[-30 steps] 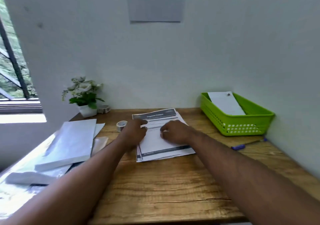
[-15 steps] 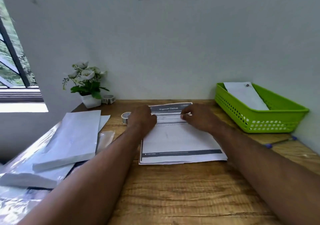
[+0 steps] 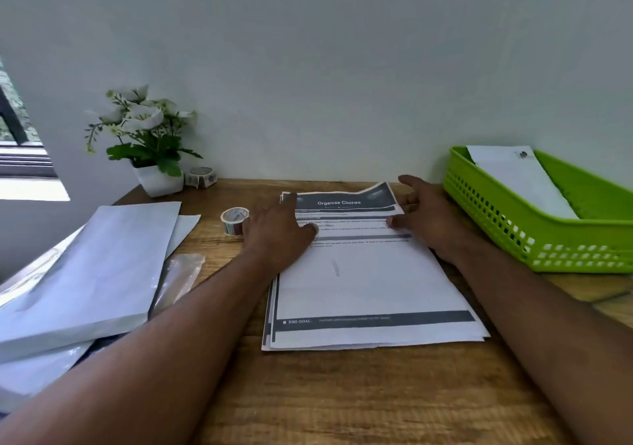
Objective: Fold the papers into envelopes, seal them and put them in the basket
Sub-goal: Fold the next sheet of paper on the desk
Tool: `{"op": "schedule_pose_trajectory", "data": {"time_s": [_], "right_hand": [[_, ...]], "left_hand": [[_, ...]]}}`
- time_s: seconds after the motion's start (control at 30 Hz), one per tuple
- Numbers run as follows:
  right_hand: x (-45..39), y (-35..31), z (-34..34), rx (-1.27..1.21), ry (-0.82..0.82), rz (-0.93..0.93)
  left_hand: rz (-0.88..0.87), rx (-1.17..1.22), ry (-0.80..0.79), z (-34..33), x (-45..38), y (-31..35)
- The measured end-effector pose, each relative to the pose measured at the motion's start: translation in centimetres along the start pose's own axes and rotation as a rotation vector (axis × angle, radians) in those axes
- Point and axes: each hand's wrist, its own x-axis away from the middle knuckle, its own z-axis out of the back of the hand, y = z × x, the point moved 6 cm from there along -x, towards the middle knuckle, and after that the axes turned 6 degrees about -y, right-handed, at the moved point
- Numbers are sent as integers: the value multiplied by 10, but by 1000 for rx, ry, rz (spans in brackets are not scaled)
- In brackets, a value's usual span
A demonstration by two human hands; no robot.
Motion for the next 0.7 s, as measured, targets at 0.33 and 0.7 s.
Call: {"op": "schedule_pose_trajectory", "data": {"time_s": [0.33, 0.7], "right_hand": [[-2, -7, 4, 9, 122, 116], [11, -5, 15, 38, -73, 162]], "left_hand": [[-66, 467, 98, 8, -1, -8], [58, 1197, -53, 31, 22, 4]]}}
